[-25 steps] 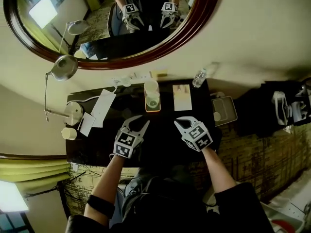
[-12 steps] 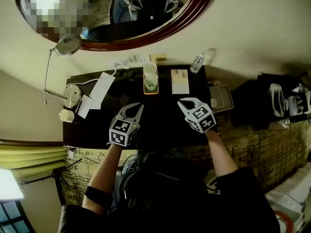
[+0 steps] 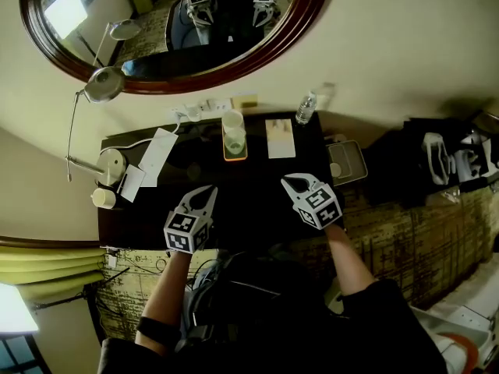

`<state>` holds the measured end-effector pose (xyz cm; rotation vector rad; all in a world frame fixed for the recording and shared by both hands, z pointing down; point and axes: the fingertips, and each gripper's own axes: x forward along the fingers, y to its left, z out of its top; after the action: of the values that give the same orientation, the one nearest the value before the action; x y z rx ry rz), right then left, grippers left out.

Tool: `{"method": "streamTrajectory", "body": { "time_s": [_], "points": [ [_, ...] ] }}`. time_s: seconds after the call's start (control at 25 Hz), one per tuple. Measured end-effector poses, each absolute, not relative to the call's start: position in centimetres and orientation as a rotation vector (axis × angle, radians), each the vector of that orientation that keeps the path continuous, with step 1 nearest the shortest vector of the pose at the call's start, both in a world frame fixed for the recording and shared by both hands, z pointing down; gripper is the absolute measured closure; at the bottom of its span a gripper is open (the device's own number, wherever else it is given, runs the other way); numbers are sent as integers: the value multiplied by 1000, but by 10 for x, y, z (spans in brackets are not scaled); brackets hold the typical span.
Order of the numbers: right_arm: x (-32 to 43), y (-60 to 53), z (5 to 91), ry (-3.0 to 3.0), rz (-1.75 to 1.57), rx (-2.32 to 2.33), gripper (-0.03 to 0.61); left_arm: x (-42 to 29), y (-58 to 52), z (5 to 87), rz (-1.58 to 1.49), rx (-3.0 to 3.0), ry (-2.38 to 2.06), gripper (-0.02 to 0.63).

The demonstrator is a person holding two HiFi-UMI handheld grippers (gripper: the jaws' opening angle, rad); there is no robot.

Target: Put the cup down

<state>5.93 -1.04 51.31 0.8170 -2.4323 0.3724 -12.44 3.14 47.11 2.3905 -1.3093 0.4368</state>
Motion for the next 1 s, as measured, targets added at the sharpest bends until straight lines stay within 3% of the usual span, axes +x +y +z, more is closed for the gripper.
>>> {"method": "streamTrajectory", "body": {
  "time_s": [1.0],
  "points": [
    [70, -16, 534, -2384, 451, 847, 568, -135, 20, 484, 399, 2389, -1332, 613]
  ]
}}
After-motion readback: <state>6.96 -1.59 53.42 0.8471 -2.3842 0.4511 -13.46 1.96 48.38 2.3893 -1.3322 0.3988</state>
